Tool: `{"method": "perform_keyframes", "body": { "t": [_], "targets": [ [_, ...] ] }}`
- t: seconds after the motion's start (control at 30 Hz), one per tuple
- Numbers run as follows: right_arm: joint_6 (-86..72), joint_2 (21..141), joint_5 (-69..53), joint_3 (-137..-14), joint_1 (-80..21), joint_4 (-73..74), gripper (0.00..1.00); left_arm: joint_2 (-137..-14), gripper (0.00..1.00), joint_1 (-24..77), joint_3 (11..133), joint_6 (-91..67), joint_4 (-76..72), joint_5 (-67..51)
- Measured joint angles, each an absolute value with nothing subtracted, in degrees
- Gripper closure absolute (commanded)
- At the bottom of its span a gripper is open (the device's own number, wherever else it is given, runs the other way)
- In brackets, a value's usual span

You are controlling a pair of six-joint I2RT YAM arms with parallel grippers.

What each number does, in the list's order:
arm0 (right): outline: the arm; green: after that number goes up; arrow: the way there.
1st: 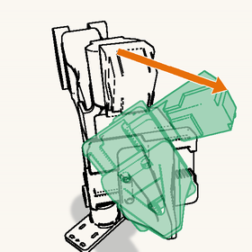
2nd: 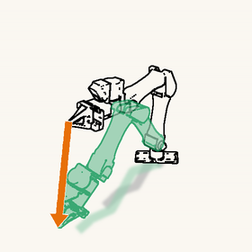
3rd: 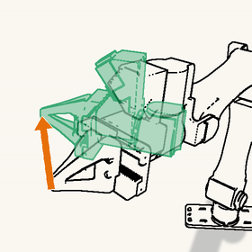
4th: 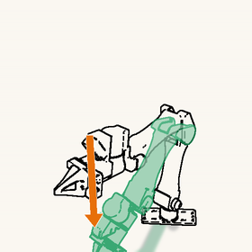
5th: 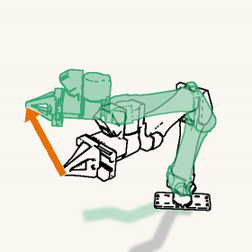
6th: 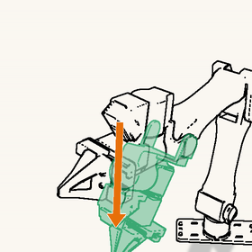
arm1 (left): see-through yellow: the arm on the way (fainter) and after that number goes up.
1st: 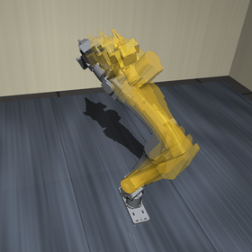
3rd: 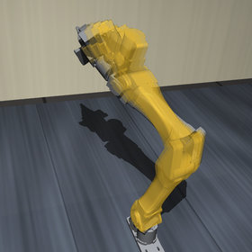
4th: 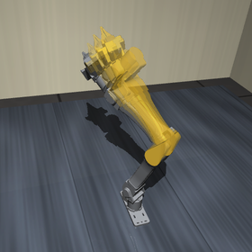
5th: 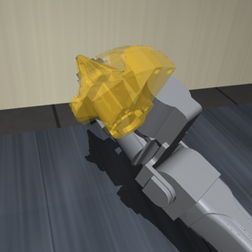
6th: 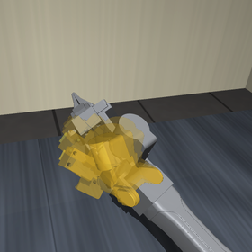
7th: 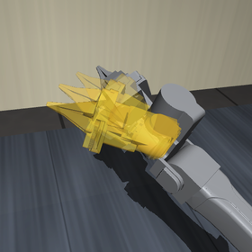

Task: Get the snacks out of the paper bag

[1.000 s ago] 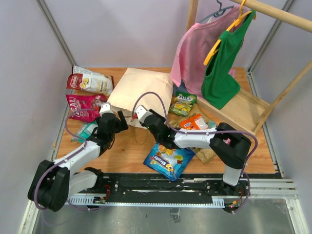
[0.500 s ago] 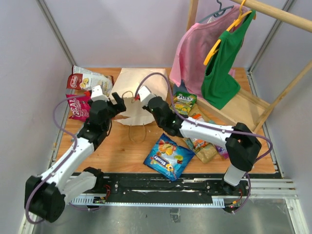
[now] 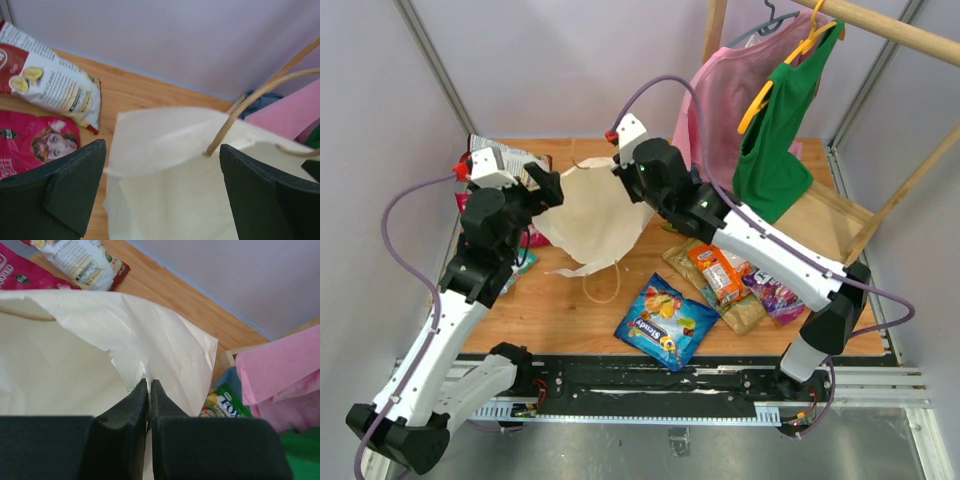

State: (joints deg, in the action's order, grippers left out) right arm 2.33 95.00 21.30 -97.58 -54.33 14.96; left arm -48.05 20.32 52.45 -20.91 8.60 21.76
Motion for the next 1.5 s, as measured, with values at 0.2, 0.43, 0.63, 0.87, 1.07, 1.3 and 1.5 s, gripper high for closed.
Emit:
{"method": "perform_keyframes", "body": {
  "t": [0.2,0.43,0.63,0.87,1.07,1.3,1.5],
  "targets": [
    [-4.1,93.2,12.8,-106.5,-51.5,26.6,0.92,-49.3,0.00,20.3,64.8,-19.7,12.0,21.9],
    [-14.3,95.5,-2.9,-107.3,-37.1,28.3,0.52,-51.6,0.00,20.3,71.3,-17.7,12.6,21.1],
    [-18.0,114.8,-11.2,-120.0,-32.0,28.5,0.00,-55.0,0.00,20.3,69.2,-17.0,13.8,19.5],
    [-15.3,119.3,-14.2,-126.1,-31.7,29.6,0.02,-48.1,0.05,20.3,56.4,-19.7,12.7,15.5],
    [-11.6,102.8,-12.8,-121.6,-31.6,25.7,0.02,-41.2,0.07,20.3,40.2,-25.4,7.5,9.1],
    [-11.4,80.1,-12.6,-104.9,-31.6,13.5,0.02,-44.7,0.07,20.4,19.2,-33.0,-1.9,5.5],
    [-10.7,70.0,-4.0,-80.4,-39.4,5.7,0.02,-50.9,0.07,20.5,14.3,-36.2,-11.4,6.9]
  ]
}}
